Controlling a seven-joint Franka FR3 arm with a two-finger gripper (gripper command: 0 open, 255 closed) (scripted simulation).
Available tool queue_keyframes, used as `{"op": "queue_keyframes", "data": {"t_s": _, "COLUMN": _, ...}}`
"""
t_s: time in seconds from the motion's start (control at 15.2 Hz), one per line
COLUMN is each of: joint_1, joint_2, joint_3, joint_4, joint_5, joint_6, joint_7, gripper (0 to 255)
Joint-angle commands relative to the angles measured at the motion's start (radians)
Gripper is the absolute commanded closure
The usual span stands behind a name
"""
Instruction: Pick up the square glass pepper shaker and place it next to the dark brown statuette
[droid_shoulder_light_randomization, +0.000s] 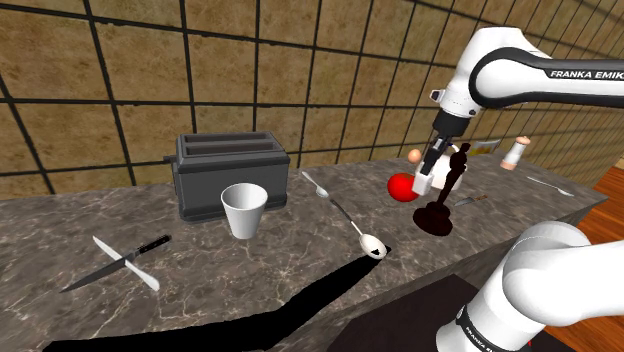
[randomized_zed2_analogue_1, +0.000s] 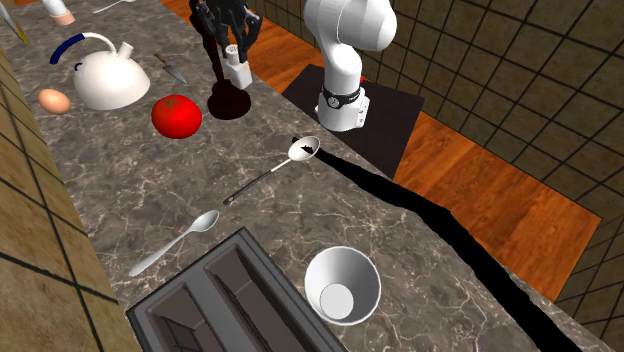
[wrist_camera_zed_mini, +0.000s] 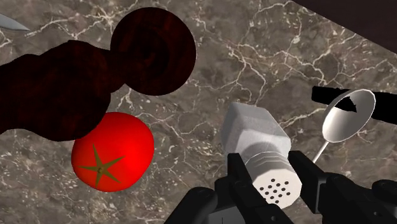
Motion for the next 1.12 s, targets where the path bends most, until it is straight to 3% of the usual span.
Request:
{"op": "queue_keyframes", "data": {"t_s": 0.0, "joint_1": -0.002, "joint_2": 0.001, "joint_3": -0.006, "joint_4": -0.024, "joint_5": -0.005, "joint_6": 0.025, "joint_7": 0.000, "gripper": 255}}
{"op": "queue_keyframes", "data": {"t_s": 1.06, "joint_1": -0.023, "joint_2": 0.041, "joint_3": -0.052, "joint_4": -0.217, "joint_5": -0.053, "joint_6": 0.257, "joint_7": 0.011, "gripper": 255}}
